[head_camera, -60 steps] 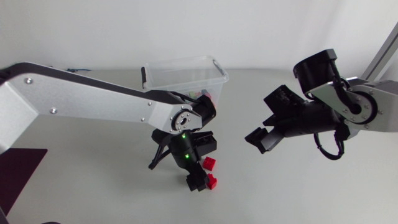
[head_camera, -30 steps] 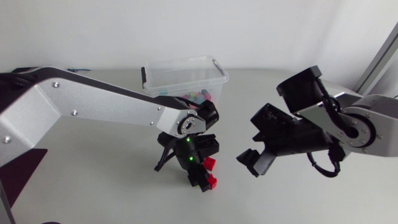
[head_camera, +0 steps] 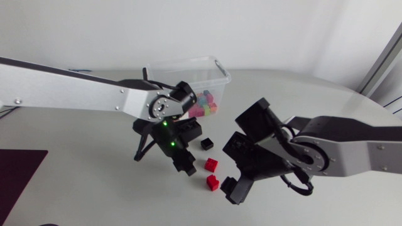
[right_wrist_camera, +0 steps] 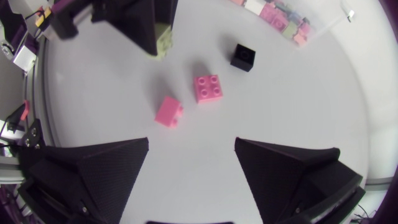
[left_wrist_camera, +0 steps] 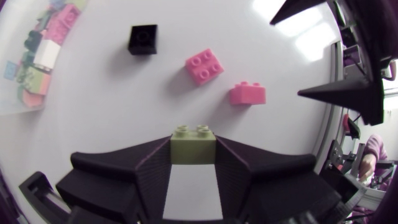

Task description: Place the duplo bricks in the container

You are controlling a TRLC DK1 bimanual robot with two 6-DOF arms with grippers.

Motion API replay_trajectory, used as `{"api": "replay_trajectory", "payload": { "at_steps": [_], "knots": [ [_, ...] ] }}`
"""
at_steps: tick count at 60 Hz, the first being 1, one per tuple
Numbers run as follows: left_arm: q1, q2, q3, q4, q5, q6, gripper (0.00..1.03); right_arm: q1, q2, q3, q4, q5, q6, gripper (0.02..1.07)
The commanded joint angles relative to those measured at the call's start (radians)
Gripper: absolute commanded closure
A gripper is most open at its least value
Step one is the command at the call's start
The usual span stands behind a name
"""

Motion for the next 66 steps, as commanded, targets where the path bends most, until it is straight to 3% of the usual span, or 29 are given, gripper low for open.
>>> {"api": "replay_trajectory", "payload": {
  "at_steps": [1, 29, 44, 55, 62, 66],
  "knots": [
    [0.039, -0.071, -0.033, -0.014, 0.005, 0.011, 0.89, 0.032, 0.051, 0.035, 0.004, 0.008, 0.044, 0.07],
    [0.194, -0.244, -0.045, 0.052, 0.117, -0.010, 0.89, 0.063, 0.285, 0.195, -0.052, -0.002, 0.095, 0.14],
    [0.240, -0.301, -0.039, 0.091, 0.118, -0.023, 0.89, 0.065, 0.365, 0.258, -0.077, -0.013, 0.104, 0.32],
    [0.280, -0.326, -0.019, 0.134, 0.138, -0.055, 0.89, 0.066, 0.396, 0.262, -0.075, -0.013, 0.110, 0.53],
    [0.291, -0.326, -0.005, 0.154, 0.144, -0.067, 0.89, 0.068, 0.406, 0.262, -0.077, -0.013, 0.110, 0.54],
    [0.291, -0.324, 0.003, 0.171, 0.144, -0.079, 0.89, 0.069, 0.413, 0.261, -0.075, -0.013, 0.109, 0.67]
  ]
}}
